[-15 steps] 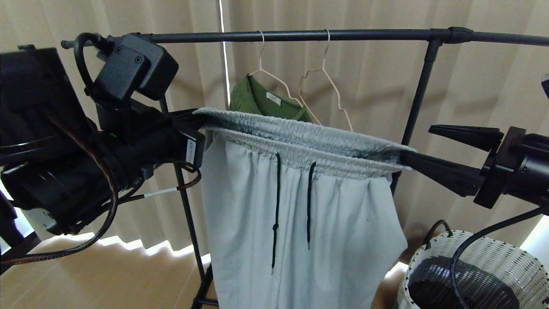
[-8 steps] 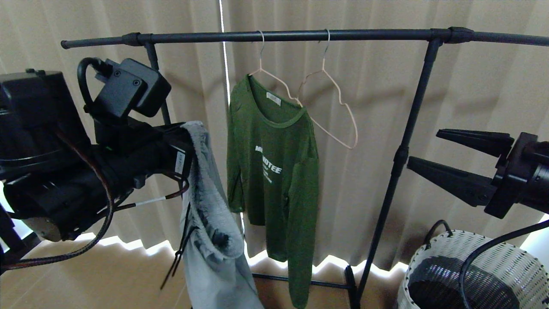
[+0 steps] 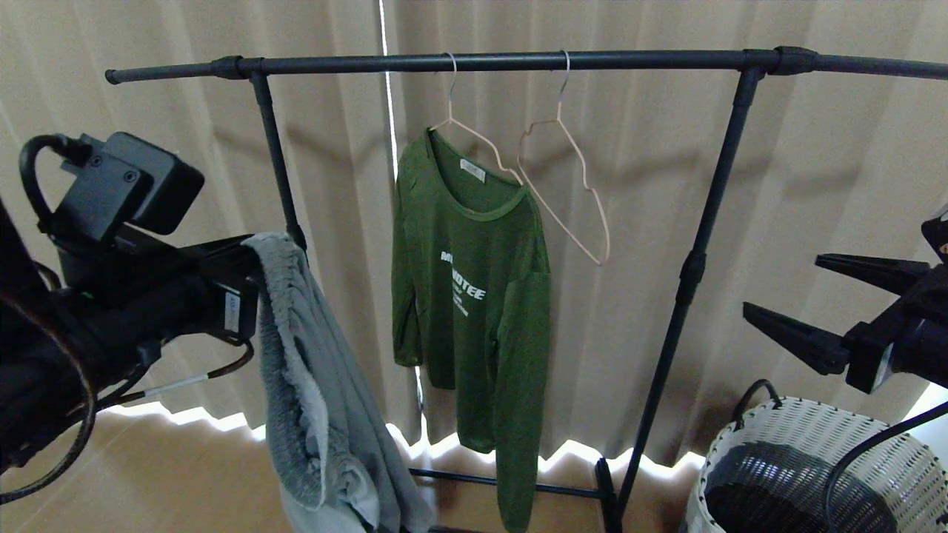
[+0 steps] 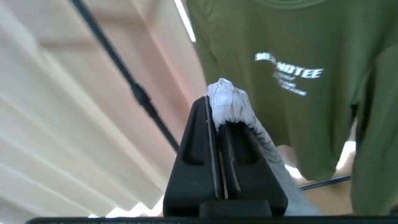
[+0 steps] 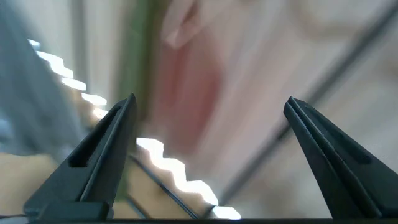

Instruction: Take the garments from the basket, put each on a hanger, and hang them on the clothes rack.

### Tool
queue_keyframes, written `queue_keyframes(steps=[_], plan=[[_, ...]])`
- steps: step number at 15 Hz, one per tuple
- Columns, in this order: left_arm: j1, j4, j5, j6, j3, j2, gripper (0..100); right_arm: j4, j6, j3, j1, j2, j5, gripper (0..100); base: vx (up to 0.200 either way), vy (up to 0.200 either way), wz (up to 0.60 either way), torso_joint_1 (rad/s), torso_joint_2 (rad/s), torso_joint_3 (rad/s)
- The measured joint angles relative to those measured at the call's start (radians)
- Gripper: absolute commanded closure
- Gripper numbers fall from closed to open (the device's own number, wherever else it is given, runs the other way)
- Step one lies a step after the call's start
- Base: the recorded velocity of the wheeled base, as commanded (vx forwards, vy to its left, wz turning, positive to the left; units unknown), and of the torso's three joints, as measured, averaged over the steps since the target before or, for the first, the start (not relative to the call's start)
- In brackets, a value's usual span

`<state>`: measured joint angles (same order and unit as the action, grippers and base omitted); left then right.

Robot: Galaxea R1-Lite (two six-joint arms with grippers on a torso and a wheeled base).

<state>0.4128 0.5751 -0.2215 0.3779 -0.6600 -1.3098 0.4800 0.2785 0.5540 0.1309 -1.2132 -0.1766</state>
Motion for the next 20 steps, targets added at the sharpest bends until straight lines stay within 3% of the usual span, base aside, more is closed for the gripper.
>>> queue_keyframes(steps=[1,4,8,11,14,20], plan=[[-0.028,-0.013,0.042,-0.002,0.034,0.034,100,0.004,0.009,-0.018,-0.022,0.001,0.042,0,0.000,0.000,0.00,0.000,0.00,0.000],[-0.066,-0.089,0.147,-0.034,0.114,0.125,100,0.061,0.014,-0.047,-0.074,0.001,0.071,0,0.000,0.000,0.00,0.000,0.00,0.000],[-0.073,-0.160,0.279,-0.207,0.211,0.251,100,0.130,0.019,-0.099,-0.142,-0.002,0.074,0,0.000,0.000,0.00,0.000,0.00,0.000],[-0.075,-0.141,0.282,-0.269,0.253,0.295,100,0.135,0.023,-0.111,-0.168,0.001,0.084,0,0.000,0.000,0.00,0.000,0.00,0.000],[-0.074,-0.104,0.282,-0.270,0.286,0.330,100,0.139,0.075,-0.126,-0.178,0.004,0.136,0,0.000,0.000,0.00,0.000,0.00,0.000],[-0.065,-0.052,0.283,-0.259,0.305,0.362,100,0.147,0.104,-0.142,-0.180,0.018,0.139,0,0.000,0.000,0.00,0.000,0.00,0.000]])
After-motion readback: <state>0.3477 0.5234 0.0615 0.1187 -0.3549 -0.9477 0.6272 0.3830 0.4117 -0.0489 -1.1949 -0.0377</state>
